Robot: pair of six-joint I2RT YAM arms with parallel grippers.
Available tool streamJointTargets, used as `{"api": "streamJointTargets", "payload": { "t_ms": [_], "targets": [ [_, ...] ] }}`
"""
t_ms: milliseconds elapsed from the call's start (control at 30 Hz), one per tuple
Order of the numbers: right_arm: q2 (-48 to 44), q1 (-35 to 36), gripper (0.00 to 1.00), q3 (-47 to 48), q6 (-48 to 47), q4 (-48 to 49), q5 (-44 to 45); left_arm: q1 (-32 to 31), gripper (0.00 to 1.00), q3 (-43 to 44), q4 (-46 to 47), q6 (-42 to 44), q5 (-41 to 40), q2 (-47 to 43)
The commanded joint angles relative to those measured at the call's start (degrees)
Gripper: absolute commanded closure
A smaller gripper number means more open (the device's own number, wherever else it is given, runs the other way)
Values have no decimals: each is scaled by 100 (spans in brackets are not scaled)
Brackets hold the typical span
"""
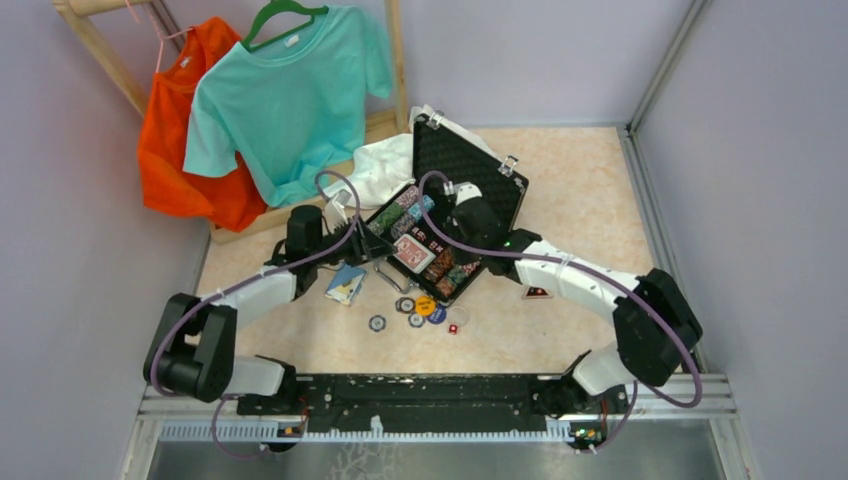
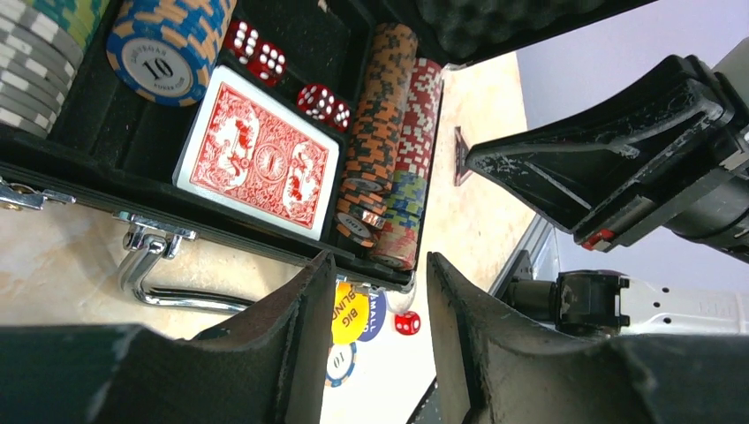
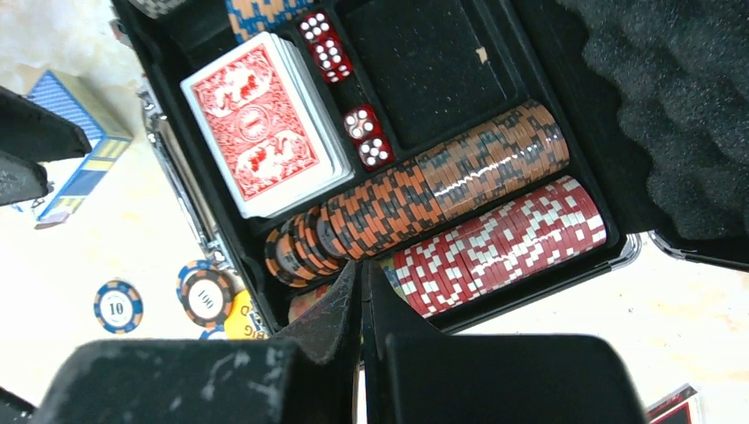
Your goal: Pack up texas hold em set
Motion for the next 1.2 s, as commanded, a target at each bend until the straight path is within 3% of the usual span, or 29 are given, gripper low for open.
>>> {"api": "streamJointTargets", "payload": {
  "t_ms": [0, 133, 233, 400, 567, 733, 1167],
  "targets": [
    [-336, 205, 100, 47, -153, 18, -86, 29, 51, -15, 12, 69, -363, -511],
    [-315, 633, 95, 149, -189, -48, -67, 29, 38, 98, -557, 200, -950, -938],
    [-81, 1097, 85, 311, -184, -16, -100, 53, 20, 239, -1239, 58, -1477, -1188],
    [585, 1846, 56, 838, -222, -93, -51, 499, 14, 480, -2035, -123, -1378, -1313],
    [837, 2034, 46, 713, -72, 167, -181, 1091, 7, 303, -2303, -221, -1241, -1527],
    [1306, 2027, 41, 693, -54, 158, 27, 1699, 5, 101, -2169, -235, -512, -1447],
    [2021, 1958, 41, 1178, -311, -122, 80, 1957, 6, -77, -1606, -190, 183, -1039]
  ]
}}
